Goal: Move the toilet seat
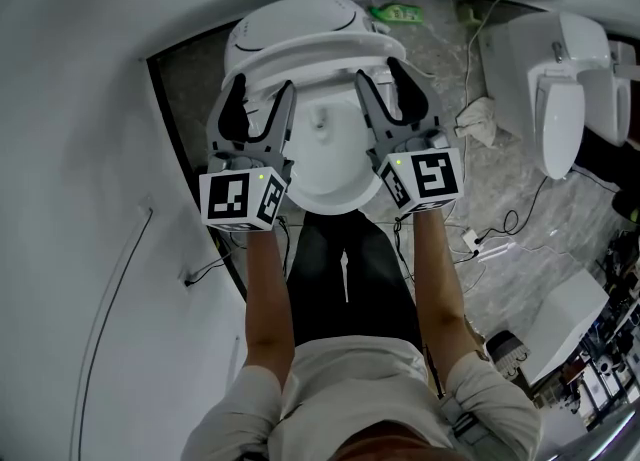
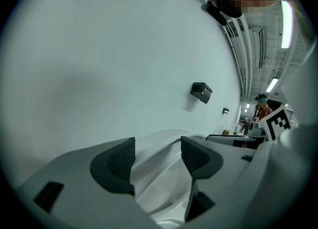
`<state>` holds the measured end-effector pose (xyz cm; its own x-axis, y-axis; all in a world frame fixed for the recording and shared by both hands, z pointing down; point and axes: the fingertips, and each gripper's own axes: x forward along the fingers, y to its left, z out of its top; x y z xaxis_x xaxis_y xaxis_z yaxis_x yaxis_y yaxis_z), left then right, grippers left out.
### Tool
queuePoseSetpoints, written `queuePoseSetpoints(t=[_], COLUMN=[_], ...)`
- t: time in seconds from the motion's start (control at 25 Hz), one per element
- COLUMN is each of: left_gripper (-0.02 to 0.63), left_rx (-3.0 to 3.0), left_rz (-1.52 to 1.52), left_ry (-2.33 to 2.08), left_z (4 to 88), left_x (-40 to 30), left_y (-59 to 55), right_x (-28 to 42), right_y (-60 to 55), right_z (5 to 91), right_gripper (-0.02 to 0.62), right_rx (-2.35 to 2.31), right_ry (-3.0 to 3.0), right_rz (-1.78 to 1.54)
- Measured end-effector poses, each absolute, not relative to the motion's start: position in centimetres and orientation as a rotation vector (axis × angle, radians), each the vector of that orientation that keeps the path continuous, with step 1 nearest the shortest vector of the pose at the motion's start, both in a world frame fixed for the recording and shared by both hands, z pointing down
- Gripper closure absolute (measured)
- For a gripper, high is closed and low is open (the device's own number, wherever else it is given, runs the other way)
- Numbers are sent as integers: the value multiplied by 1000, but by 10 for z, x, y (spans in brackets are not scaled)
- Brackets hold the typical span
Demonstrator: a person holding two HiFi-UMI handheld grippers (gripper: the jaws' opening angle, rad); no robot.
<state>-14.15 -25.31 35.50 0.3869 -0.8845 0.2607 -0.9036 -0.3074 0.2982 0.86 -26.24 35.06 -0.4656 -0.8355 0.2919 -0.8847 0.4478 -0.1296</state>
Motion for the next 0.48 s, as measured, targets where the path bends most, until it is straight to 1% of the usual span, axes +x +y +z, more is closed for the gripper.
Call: queuePoseSetpoints(t=[0.48], left_gripper=[310], left_rx=[2268], left_rz=[114], left_ry=[-1591], left_z=[357], left_x=[-142], left_y=[-259], right_x=[6], right_y=[-269], right_z=[351], right_gripper=[387], right_rx=[1495], right_ry=[-2506], right_rz=[377])
